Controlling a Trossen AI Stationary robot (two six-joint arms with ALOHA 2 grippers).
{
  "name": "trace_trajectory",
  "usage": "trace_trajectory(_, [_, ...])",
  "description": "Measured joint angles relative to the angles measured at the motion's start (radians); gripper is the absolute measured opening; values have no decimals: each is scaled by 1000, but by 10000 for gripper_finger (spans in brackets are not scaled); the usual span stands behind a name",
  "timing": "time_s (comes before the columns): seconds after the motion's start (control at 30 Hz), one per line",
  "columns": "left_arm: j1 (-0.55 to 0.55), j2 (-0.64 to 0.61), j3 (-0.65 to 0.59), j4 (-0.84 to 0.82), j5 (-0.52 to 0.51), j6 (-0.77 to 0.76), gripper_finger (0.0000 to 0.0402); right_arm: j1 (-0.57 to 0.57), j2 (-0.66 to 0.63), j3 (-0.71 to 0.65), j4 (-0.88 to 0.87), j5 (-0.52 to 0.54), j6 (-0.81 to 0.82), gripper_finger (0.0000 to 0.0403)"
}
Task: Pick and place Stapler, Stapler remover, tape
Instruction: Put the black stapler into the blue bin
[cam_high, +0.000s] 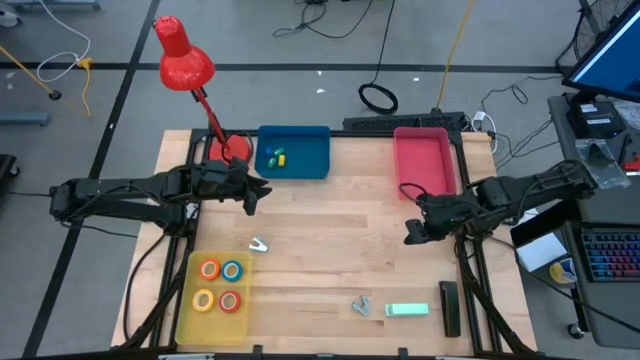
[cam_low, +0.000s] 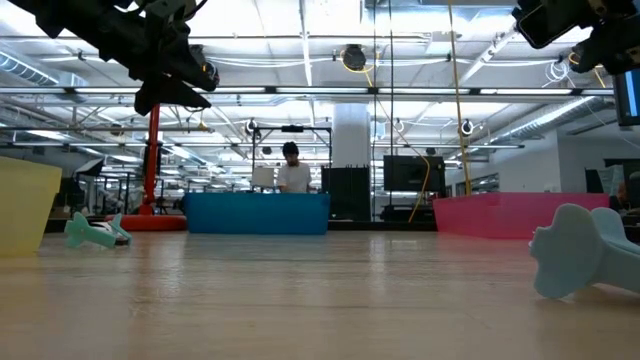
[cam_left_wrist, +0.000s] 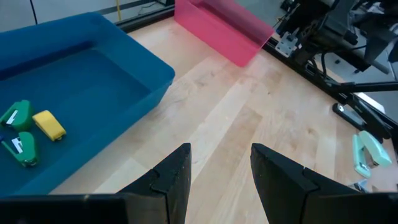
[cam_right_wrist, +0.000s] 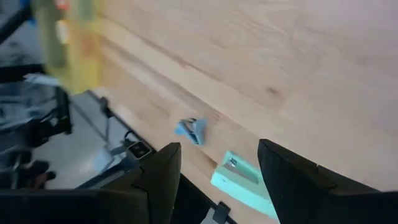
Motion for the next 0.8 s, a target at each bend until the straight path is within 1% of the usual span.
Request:
trace_trajectory(0.23, [0, 0, 0, 0, -4, 27, 168, 72, 133, 94, -88, 13, 167, 208])
trace_trajectory(0.4, [0, 0, 0, 0, -9, 46, 168, 160, 190, 133, -166, 24, 325, 208])
trace_trajectory(0.53, [0, 0, 0, 0, -10, 68, 168, 252, 212, 143, -183, 65, 498, 208])
trace_trajectory(0.73, [0, 0, 0, 0, -12, 94, 168, 395, 247, 143, -189, 61, 791, 208])
trace_trajectory(0.8, [0, 0, 0, 0, -15, 99, 168, 437, 261, 143, -184, 55, 860, 206])
